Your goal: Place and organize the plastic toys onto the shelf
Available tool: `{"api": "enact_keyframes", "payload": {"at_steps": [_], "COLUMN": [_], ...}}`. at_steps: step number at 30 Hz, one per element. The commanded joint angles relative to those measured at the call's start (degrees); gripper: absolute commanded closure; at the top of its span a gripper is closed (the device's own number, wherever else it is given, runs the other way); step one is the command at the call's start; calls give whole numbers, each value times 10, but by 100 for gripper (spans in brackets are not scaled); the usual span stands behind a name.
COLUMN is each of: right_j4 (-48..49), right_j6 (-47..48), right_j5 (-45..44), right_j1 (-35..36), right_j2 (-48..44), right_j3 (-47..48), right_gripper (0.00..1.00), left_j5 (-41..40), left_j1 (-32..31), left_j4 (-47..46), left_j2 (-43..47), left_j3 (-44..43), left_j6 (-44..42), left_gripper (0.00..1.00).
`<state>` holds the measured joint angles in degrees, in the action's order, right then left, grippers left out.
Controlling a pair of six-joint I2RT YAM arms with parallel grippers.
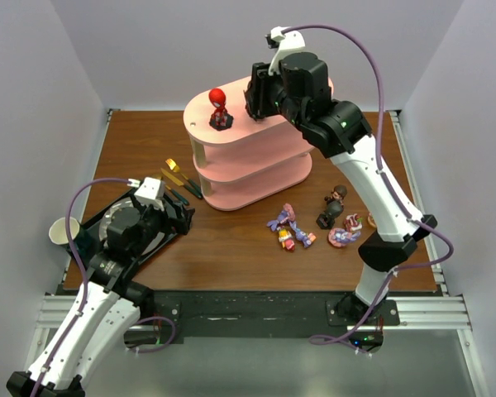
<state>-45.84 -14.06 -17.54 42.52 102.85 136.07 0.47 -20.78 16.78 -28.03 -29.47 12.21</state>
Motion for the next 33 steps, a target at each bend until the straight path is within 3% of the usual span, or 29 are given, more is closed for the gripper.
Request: {"api": "enact_keyframes", "payload": {"at_steps": [1, 24, 33], "right_j4": [21, 21, 21], "right_j6": [-11, -11, -18], "right_j5": [-31, -58, -61], "right_j1": [11, 20, 22], "right_j2": [2, 57, 64], "right_j3": [32, 76, 75], "right_gripper": [92, 88, 83], "left_j5": [8, 10, 10], "left_j1": [-2, -2, -2], "left_j4": [-29, -28, -29], "left_j2": [7, 11, 11], "left_j3": [-8, -8, -8], "left_j6": [-12, -12, -12], "left_gripper": [0, 0, 0]}}
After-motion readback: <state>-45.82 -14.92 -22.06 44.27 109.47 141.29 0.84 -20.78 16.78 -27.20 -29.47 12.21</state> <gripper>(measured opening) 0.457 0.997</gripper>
